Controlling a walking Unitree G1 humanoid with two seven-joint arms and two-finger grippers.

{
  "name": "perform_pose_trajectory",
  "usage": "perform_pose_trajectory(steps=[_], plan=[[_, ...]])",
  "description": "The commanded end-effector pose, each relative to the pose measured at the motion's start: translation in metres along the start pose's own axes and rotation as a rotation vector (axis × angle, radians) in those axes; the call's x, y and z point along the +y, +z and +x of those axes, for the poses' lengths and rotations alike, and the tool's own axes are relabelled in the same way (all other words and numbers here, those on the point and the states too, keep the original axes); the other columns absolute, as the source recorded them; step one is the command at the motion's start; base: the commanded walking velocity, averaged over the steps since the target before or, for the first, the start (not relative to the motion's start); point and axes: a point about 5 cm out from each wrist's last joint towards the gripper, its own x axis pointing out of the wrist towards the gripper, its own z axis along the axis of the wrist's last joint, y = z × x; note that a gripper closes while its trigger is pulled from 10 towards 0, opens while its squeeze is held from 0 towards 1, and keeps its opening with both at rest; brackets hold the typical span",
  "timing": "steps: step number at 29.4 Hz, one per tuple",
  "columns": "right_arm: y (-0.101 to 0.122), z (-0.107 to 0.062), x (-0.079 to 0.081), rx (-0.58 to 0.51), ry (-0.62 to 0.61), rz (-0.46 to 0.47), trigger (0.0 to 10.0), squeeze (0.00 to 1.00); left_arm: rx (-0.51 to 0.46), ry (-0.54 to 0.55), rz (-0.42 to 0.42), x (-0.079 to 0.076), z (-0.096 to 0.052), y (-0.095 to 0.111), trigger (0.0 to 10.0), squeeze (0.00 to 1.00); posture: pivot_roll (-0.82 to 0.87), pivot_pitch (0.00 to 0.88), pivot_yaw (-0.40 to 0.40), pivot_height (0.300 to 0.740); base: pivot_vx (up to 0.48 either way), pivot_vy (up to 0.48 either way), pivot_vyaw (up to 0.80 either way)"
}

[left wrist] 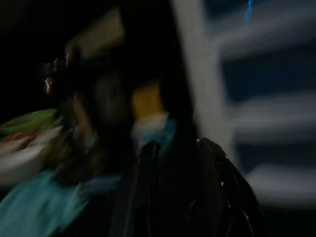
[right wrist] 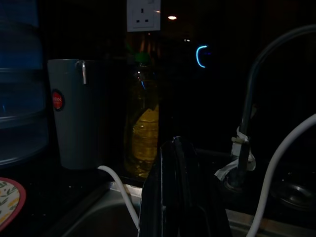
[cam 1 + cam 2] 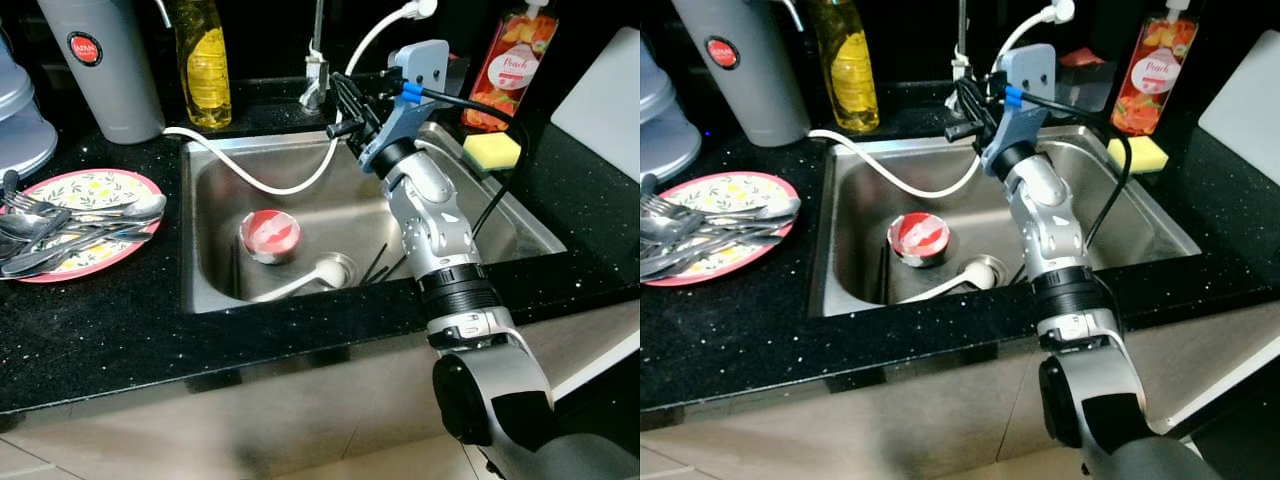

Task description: Kitchen organization

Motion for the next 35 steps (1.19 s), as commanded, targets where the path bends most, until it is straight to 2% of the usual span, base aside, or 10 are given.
perform_pose_trajectory(steps=[1,6,7,9,11,13,15,18,24,35], plan=[[0.003,-0.001,-0.004,-0.017,-0.021,0.002,10.0,0.0,-0.098,-0.086,-0.071,-0.015,0.006,0.039,10.0,0.0,0.13,0.0,-0.002,0.74,0.0,0.0,0.0],[0.013,-0.005,-0.017,-0.048,-0.071,-0.014,10.0,0.0,-0.25,-0.215,-0.22,-0.055,-0.004,0.097,10.0,0.0,0.11,0.0,0.007,0.74,0.0,0.0,0.0],[0.013,-0.005,-0.017,-0.048,-0.071,-0.014,10.0,0.0,-0.25,-0.215,-0.22,-0.055,-0.004,0.097,10.0,0.0,0.11,0.0,0.007,0.74,0.0,0.0,0.0],[0.016,-0.011,-0.026,-0.056,-0.117,-0.029,10.0,0.0,-0.229,-0.332,-0.381,-0.084,-0.027,0.11,10.0,0.0,0.1,0.0,0.023,0.74,0.0,0.0,0.0],[0.015,-0.014,-0.028,-0.053,-0.13,-0.031,10.0,0.0,-0.206,-0.368,-0.464,-0.095,-0.037,0.112,10.0,0.0,0.1,0.0,0.023,0.74,0.0,0.0,0.0],[0.011,-0.021,-0.029,-0.047,-0.151,-0.028,10.0,0.0,-0.205,-0.446,-0.444,-0.119,-0.058,0.114,10.0,0.0,0.1,0.0,0.03,0.74,0.0,0.0,0.0],[0.011,-0.021,-0.029,-0.047,-0.151,-0.028,10.0,0.0,-0.205,-0.446,-0.444,-0.119,-0.058,0.114,10.0,0.0,0.1,0.0,0.03,0.74,0.0,0.0,0.0],[0.005,-0.033,-0.032,-0.037,-0.211,-0.025,10.0,0.0,-0.17,-0.564,-0.39,-0.148,-0.091,0.111,10.0,0.0,0.09,0.0,0.037,0.74,0.0,0.0,0.0],[-0.009,-0.053,-0.042,0.013,-0.321,-0.107,10.0,0.0,-0.098,-0.648,-0.353,-0.16,-0.12,0.098,10.0,0.0,0.09,0.0,0.03,0.74,0.0,0.0,0.0],[-0.017,-0.067,-0.045,0.032,-0.39,-0.155,10.0,0.0,-0.049,-0.688,-0.317,-0.177,-0.146,0.076,10.0,0.0,0.07,0.0,0.028,0.74,0.0,0.0,0.0]])
